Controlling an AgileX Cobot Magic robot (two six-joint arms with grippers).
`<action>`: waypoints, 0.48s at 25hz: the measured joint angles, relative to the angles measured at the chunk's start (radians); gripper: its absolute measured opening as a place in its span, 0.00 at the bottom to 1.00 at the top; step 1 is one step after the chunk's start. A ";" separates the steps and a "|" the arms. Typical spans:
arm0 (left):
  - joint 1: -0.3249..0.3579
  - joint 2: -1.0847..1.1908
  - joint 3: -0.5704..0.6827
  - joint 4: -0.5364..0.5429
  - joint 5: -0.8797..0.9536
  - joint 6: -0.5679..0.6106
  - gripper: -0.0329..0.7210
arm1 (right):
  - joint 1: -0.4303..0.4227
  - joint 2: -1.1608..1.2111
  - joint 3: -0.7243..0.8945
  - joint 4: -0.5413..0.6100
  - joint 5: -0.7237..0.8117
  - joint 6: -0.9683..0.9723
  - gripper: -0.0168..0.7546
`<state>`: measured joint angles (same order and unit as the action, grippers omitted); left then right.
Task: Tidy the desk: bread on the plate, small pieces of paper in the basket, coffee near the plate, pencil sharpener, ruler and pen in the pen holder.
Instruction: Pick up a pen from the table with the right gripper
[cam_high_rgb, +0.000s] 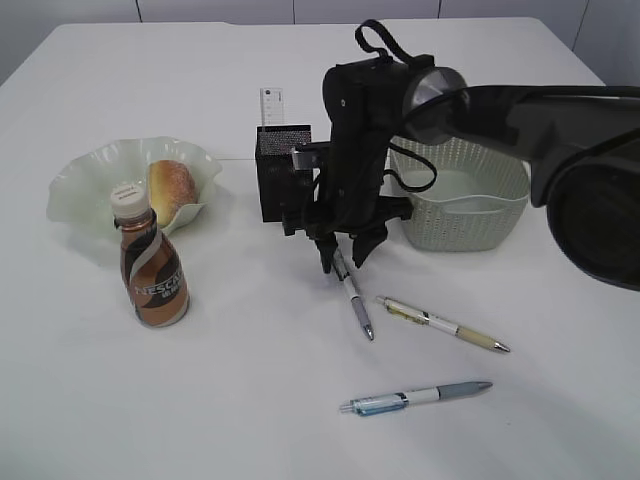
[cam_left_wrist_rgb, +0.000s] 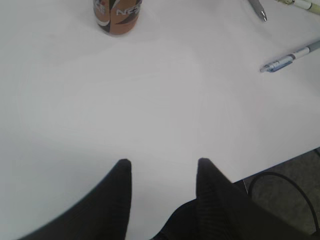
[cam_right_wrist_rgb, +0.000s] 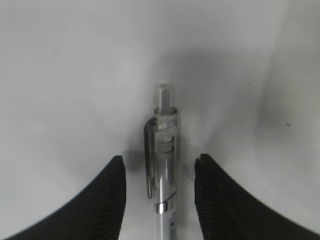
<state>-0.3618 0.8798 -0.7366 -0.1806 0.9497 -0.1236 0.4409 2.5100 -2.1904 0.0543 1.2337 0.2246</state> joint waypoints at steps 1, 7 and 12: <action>0.000 0.000 0.000 0.000 0.000 0.000 0.47 | 0.000 0.007 0.000 0.000 0.000 0.000 0.46; 0.000 0.000 0.000 0.000 -0.002 0.000 0.47 | 0.000 0.018 -0.002 0.004 -0.002 0.000 0.45; 0.000 0.000 0.000 0.000 -0.002 0.000 0.47 | 0.000 0.020 -0.002 0.006 -0.002 0.002 0.31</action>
<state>-0.3618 0.8798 -0.7366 -0.1806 0.9478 -0.1236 0.4409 2.5301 -2.1920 0.0599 1.2315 0.2268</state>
